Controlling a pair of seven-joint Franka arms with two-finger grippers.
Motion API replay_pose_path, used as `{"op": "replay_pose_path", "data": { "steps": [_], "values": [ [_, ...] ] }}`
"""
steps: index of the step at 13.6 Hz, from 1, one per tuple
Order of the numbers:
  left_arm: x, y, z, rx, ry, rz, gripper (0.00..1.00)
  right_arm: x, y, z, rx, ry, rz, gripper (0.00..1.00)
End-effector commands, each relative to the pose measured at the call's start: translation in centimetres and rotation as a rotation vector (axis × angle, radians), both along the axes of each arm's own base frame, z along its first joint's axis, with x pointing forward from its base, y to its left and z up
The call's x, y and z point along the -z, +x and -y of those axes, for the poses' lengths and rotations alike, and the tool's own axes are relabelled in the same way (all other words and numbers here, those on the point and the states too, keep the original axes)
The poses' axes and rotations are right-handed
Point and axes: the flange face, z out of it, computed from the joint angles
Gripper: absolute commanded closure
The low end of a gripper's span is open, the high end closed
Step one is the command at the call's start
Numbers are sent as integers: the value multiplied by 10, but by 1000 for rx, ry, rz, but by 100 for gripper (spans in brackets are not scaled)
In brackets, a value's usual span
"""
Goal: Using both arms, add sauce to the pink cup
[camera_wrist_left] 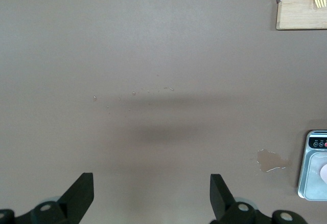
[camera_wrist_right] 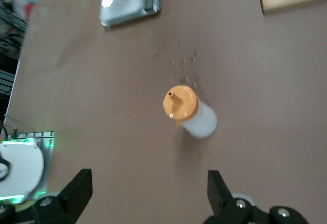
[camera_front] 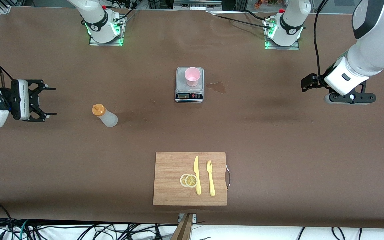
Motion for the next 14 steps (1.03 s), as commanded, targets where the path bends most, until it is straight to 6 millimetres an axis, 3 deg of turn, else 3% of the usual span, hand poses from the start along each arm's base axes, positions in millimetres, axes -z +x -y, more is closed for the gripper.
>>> {"op": "replay_pose_path", "data": {
  "steps": [1,5,10,14],
  "values": [
    [-3,-2,-2,14,-20,-2,0,-54,-23,-25,138,-162,15,0],
    [-6,-1,-2,12,-21,2,0,-100,-40,-42,393,-316,11,0],
    [-6,0,-1,14,-21,4,0,-134,-54,-62,709,-447,5,0],
    [-5,0,1,14,-21,1,0,-165,-75,-105,952,-588,52,0]
  ]
}}
